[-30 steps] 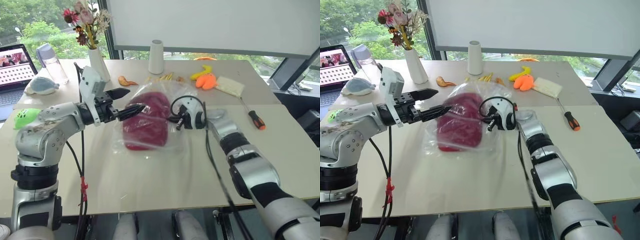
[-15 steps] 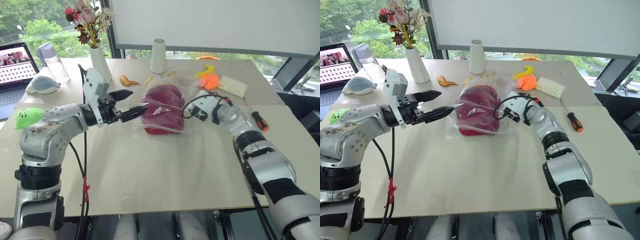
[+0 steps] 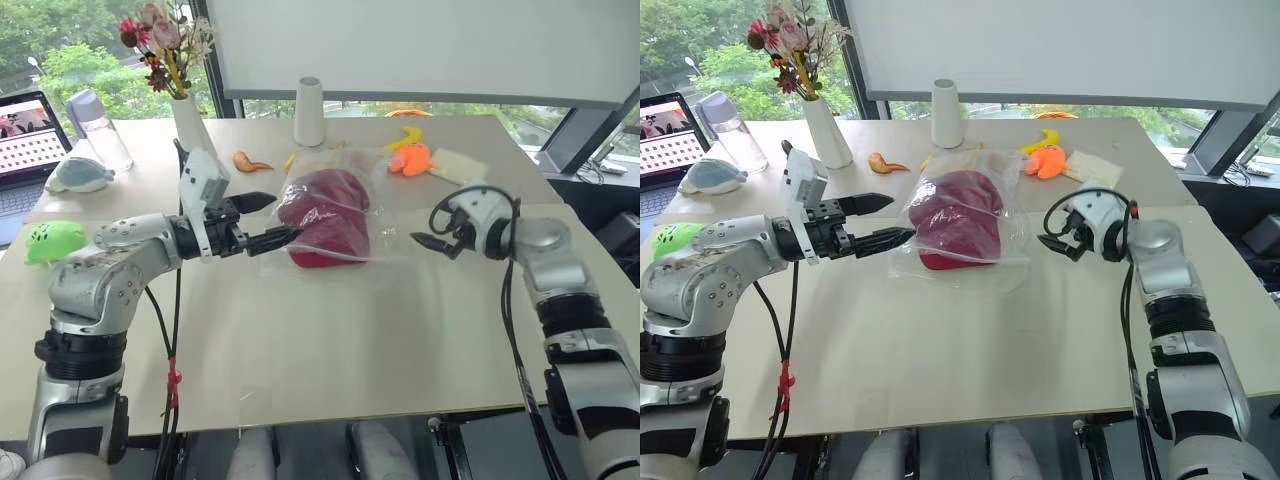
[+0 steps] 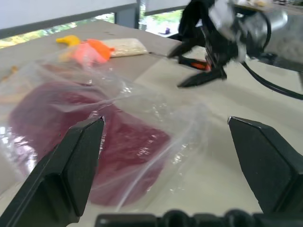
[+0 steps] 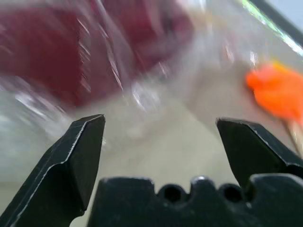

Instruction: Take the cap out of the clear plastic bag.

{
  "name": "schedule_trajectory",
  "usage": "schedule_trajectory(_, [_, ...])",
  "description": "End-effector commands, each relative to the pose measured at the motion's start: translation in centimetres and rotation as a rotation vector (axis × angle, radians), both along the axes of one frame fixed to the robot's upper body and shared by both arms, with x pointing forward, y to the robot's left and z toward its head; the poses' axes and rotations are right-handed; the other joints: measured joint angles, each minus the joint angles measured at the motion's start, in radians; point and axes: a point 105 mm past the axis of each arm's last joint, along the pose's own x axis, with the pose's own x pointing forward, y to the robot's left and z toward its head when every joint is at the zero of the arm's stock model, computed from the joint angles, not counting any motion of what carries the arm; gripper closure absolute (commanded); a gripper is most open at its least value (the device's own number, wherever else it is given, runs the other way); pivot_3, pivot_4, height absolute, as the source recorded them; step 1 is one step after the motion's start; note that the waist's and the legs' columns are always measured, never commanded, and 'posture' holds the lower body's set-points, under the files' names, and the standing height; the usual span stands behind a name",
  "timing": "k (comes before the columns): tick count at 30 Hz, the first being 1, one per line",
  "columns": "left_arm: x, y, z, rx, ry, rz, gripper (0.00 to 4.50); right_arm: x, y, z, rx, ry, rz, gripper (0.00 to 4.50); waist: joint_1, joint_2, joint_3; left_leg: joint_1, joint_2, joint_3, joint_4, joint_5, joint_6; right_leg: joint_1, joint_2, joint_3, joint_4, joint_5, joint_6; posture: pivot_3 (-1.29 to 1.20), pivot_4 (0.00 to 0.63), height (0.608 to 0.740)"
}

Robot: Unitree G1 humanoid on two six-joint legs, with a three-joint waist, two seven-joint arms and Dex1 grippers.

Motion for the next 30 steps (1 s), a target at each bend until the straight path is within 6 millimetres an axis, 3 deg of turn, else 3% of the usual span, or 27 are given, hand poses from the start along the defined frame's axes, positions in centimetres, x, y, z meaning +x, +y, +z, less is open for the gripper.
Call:
schedule_trajectory(1, [-0.8, 0.4, -0.6, 0.121, -0.040, -0.007, 0.00, -3.6, 1.5, 0.4, -0.003, 0.145, 0.123, 0.06, 0.007, 0.000, 0.000, 0.000, 0.000, 0.000, 0.000, 0.000, 0.000, 0.001, 0.000, 0.000, 0.000, -0.001, 0.001, 0.00, 0.150, 0.740])
schedule_trajectory(4, [-0.3, 1.0, -3.2, 0.315, -0.083, 0.020, 0.00, -6.1, 3.6, 0.4, 0.015, 0.224, 0.231, 0.06, 0.016, 0.000, 0.000, 0.001, 0.000, 0.001, 0.001, 0.000, 0.000, 0.002, -0.001, 0.000, -0.001, -0.001, 0.001, 0.00, 0.150, 0.740])
schedule_trajectory(6, [-0.1, 0.5, -4.1, 0.336, -0.102, 0.007, 0.00, -7.9, 5.4, 0.2, 0.078, 0.296, 0.326, 0.06, 0.018, 0.000, 0.000, 0.002, 0.000, 0.002, 0.001, 0.000, 0.000, 0.002, -0.001, 0.001, -0.001, -0.002, 0.001, 0.00, 0.150, 0.740])
schedule_trajectory(13, [1.8, -0.9, -5.8, 0.335, -0.175, 0.008, 0.00, -9.9, 6.2, -1.8, 0.062, 0.398, 0.346, 0.06, 0.041, 0.000, 0.000, 0.003, 0.000, 0.002, 0.006, 0.000, 0.000, 0.006, -0.002, 0.000, -0.002, -0.004, -0.004, 0.00, 0.150, 0.740])
schedule_trajectory(24, [6.1, -4.8, -3.8, 0.307, -0.450, -0.040, 0.00, -11.6, 6.7, -2.5, 0.099, 0.435, 0.330, 0.06, 0.051, -0.001, 0.000, 0.004, 0.000, 0.003, 0.007, 0.000, 0.000, 0.009, -0.002, 0.000, -0.003, 0.000, 0.003, 0.00, 0.150, 0.740])
schedule_trajectory(28, [7.0, -5.3, -4.1, 0.355, -0.515, -0.064, 0.00, -11.9, 6.6, -2.7, 0.099, 0.436, 0.300, 0.06, 0.047, -0.001, 0.000, 0.004, 0.000, 0.002, 0.007, 0.000, 0.001, 0.009, -0.002, 0.000, -0.003, 0.000, 0.003, 0.00, 0.150, 0.740])
schedule_trajectory(30, [7.2, -5.8, -4.6, 0.368, -0.524, -0.098, 0.54, -12.0, 6.6, -2.8, 0.103, 0.433, 0.283, 0.00, 0.048, -0.001, 0.000, 0.004, 0.000, 0.002, 0.007, 0.000, 0.001, 0.009, -0.002, 0.000, -0.003, 0.000, 0.003, 0.00, 0.150, 0.740])
